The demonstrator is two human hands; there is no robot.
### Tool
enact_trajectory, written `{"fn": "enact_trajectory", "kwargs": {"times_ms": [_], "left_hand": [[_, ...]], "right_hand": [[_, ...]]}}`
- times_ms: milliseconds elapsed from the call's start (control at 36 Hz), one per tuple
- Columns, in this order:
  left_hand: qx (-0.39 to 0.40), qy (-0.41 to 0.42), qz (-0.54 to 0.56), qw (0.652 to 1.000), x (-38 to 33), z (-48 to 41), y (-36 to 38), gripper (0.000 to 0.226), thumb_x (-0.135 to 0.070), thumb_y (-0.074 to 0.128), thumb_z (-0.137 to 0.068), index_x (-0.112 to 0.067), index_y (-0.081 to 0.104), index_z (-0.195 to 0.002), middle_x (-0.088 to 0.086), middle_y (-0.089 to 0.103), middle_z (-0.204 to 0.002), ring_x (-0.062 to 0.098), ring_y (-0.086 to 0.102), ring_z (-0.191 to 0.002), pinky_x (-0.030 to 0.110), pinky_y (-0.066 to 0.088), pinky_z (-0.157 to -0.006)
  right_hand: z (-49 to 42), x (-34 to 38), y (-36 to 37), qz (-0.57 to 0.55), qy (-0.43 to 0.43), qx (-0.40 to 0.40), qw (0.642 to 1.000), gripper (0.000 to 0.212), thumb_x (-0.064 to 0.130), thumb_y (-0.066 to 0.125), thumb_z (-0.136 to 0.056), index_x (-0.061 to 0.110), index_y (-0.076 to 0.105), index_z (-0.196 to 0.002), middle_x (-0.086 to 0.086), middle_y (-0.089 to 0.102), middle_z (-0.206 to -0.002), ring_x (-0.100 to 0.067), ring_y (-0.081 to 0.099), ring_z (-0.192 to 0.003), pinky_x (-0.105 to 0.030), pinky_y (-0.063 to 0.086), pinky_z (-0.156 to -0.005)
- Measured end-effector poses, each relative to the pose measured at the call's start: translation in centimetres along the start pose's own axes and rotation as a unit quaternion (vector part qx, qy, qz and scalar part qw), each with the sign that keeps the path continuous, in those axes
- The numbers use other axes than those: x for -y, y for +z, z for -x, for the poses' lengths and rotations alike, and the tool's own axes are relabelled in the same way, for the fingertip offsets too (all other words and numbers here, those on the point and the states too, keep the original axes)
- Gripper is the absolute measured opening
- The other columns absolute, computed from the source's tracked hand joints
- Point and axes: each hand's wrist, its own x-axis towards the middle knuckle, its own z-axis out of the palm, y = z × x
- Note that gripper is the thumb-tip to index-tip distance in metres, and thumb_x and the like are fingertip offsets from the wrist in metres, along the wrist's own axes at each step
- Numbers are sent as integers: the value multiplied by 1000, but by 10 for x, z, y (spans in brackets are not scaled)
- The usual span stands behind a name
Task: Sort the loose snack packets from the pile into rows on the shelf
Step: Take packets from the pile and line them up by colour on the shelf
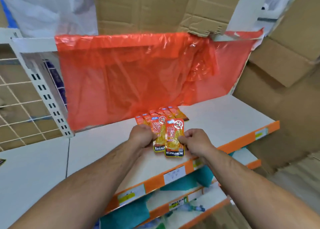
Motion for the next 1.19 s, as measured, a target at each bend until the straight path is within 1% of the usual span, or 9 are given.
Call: {"fn": "enact_trajectory", "kwargs": {"times_ms": [83, 222, 306, 444, 639, 806, 889, 1000, 1194], "left_hand": [[21, -4, -23, 1000, -15, -25, 12, 28, 0, 71, -80, -17, 52, -69, 5, 59, -69, 24, 60, -65, 29, 55, -63], [25, 26, -74, 997, -33, -63, 30, 37, -6, 72, -82, -15, 45, -59, 3, 53, -58, 18, 46, -51, 25, 32, -48], [20, 9, -28, 999, -38, -81, 43, 31, -1, 69, -83, -15, 50, -64, 8, 58, -65, 21, 52, -54, 24, 40, -49], [14, -25, 35, 999, -49, -99, 68, 29, 10, 66, -82, -13, 51, -70, 12, 60, -68, 27, 61, -59, 46, 57, -63], [-63, -21, 24, 998, -56, -123, 108, 29, 1, 65, -87, -15, 48, -69, -1, 54, -48, 17, 50, -46, 23, 38, -48], [-138, -38, -42, 989, -67, -132, 145, 30, 0, 75, -73, -12, 50, -63, 8, 58, -63, 22, 57, -57, 37, 55, -65], [-161, -50, -73, 983, -67, -139, 160, 21, -11, 78, -69, -12, 57, -68, 12, 69, -80, 27, 70, -76, 42, 61, -75], [-224, -45, -129, 965, -65, -142, 177, 25, -13, 76, -71, -8, 55, -59, 11, 67, -70, 30, 71, -77, 37, 59, -70], [-249, -49, -207, 945, -75, -140, 187, 11, -19, 79, -75, -10, 76, -80, 8, 74, -86, 24, 70, -85, 29, 55, -74]], "right_hand": [[-26, 2, -10, -1, 6, -12, 1000, 26, 13, 72, -87, 12, 52, -71, -7, 44, -61, -17, 42, -53, -26, 34, -53], [-64, 6, -24, -3, 17, -32, 999, 26, 13, 73, -85, 12, 58, -64, -1, 56, -57, -12, 49, -49, -21, 37, -48], [-86, 5, -31, -25, 24, -40, 999, 23, 12, 75, -84, 12, 60, -66, -2, 59, -58, -13, 50, -51, -23, 37, -51], [-121, 1, -47, -15, 32, -29, 999, 24, 11, 76, -82, 14, 59, -65, 0, 59, -61, -12, 50, -53, -23, 36, -52], [-177, -10, -76, -32, 22, 20, 999, 18, 11, 77, -81, 12, 62, -71, -6, 65, -68, -17, 56, -57, -27, 42, -59], [-213, -18, -111, -30, 20, 91, 995, 22, 4, 69, -88, 12, 58, -70, 5, 54, -41, -3, 42, -28, -13, 27, -31], [-228, -22, -125, -16, 13, 121, 992, 27, 6, 67, -89, 15, 55, -67, 5, 50, -37, -8, 39, -29, -15, 24, -33], [-241, -29, -136, 5, 10, 167, 986, 30, 10, 67, -90, 17, 54, -63, -1, 47, -44, -13, 36, -37, -19, 22, -41], [-254, -31, -146, 25, -16, 216, 976, 26, 12, 65, -93, 18, 58, -69, -6, 47, -53, -14, 37, -44, -20, 24, -41]]}}
